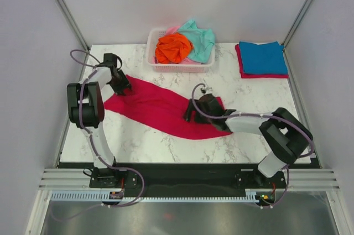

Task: Fold and stack the t-shirts
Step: Fold the tshirt

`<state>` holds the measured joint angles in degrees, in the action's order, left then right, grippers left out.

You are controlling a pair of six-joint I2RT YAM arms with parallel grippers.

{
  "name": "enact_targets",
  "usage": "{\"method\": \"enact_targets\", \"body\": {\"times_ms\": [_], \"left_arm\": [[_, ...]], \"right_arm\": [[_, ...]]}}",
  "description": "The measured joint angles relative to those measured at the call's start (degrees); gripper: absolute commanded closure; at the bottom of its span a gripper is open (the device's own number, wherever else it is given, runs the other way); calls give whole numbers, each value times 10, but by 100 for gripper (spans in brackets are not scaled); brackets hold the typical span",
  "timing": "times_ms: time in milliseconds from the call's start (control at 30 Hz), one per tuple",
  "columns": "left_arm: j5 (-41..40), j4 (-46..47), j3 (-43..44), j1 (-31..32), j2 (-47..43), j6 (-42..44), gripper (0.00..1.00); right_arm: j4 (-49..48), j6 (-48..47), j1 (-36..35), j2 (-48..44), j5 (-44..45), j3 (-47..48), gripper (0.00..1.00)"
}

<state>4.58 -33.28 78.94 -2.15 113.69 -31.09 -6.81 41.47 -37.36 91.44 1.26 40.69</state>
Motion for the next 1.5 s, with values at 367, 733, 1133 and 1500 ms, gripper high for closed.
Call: {"method": "enact_targets", "body": {"times_ms": [367,733,1133,1500], "left_arm": [[-118,-106,445,-22,269,97,49],[35,-50,625,-16,364,148,38],[36,-7,441,-4,34,139,18],[-25,5,89,-14,-268,107,19]], "right_arm": [[-105,210,-240,175,-65,155,6],[136,150,-312,116,-65,250,2],[237,44,-239,-8,21,234,2],[238,1,-189,5,40,125,21]]}}
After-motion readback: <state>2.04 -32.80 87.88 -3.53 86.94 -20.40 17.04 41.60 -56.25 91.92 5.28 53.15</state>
